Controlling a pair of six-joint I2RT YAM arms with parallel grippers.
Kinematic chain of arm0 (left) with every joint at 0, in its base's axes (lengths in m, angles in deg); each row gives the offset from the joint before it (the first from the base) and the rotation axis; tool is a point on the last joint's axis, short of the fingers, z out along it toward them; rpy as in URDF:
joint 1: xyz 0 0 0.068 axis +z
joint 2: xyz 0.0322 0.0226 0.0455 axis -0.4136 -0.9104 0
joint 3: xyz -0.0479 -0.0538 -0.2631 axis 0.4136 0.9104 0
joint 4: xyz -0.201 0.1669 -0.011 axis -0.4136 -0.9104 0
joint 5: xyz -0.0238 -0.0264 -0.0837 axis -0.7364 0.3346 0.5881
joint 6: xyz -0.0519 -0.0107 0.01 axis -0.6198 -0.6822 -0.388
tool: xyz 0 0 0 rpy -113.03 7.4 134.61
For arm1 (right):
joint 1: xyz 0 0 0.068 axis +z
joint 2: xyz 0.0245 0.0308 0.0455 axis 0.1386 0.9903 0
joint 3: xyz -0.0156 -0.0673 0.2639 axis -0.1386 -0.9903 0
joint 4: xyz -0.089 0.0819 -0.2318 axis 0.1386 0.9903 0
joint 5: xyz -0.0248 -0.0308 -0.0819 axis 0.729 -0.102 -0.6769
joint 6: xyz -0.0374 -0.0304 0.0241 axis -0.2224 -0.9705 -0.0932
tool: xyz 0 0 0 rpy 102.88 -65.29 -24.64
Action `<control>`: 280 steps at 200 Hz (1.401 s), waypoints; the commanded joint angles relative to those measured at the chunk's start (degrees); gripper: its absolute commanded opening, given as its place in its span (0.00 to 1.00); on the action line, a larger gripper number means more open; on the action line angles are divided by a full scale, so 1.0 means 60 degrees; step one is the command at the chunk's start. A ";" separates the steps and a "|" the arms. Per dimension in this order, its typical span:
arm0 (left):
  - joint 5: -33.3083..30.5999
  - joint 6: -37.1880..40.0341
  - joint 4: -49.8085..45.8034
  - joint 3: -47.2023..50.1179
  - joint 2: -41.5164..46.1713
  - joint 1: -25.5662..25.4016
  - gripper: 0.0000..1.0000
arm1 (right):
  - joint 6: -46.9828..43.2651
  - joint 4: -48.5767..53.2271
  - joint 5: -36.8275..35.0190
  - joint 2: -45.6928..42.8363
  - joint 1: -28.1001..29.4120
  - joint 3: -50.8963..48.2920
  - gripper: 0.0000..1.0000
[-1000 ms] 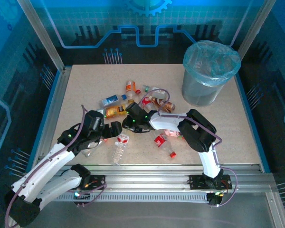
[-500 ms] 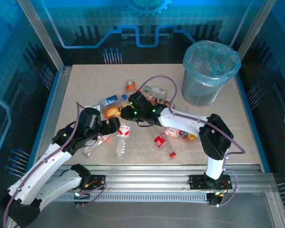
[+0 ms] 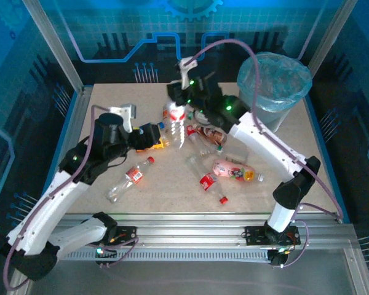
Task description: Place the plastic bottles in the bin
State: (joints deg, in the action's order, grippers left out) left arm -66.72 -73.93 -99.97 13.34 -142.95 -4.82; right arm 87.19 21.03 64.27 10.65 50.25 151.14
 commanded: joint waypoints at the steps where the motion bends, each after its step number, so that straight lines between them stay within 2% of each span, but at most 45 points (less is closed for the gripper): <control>1: 0.0652 0.0730 0.1465 -0.0772 -0.0786 -0.0279 0.79 | -0.1977 0.0444 -0.1298 -0.0006 -0.0770 0.0923 0.00; 34: 0.0933 0.0912 0.2491 -0.2083 -0.2448 -0.0930 0.79 | -0.2906 0.0388 -0.2251 0.0693 -0.1959 0.2530 0.00; 74: 0.1105 0.1098 0.3256 -0.3156 -0.3695 -0.1675 0.79 | -0.3707 -0.1443 -0.2899 0.1230 -0.2935 0.3144 0.00; 125: 0.1227 0.1020 0.4673 -0.3176 -0.4401 -0.2118 0.79 | -0.4259 -0.2172 -0.3867 0.3203 -0.3405 0.6076 0.00; 162: 0.1198 0.1101 0.4392 -0.3572 -0.4804 -0.2199 0.80 | -0.4735 -0.1830 -0.4481 0.4529 -0.3646 0.8414 0.00; 206: 0.0542 0.1045 0.4423 -0.3247 -0.4782 -0.2210 0.81 | -0.5331 -0.2310 -0.5332 0.4622 -0.3896 0.7972 0.00; 272: 0.0192 0.0631 0.4055 -0.2980 -0.4862 -0.2201 0.82 | -0.4460 -0.0420 -0.5240 0.4652 -0.4037 0.7482 0.00; 280: 0.0157 0.0583 0.4049 -0.2890 -0.4834 -0.2200 0.81 | -0.4274 -0.0113 -0.5177 0.4656 -0.4044 0.7387 0.03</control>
State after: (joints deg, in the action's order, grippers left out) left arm -63.69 -68.75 -75.27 -5.39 -172.04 -17.74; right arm 58.55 15.42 34.04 37.84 26.58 196.50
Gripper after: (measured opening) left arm 0.814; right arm 0.316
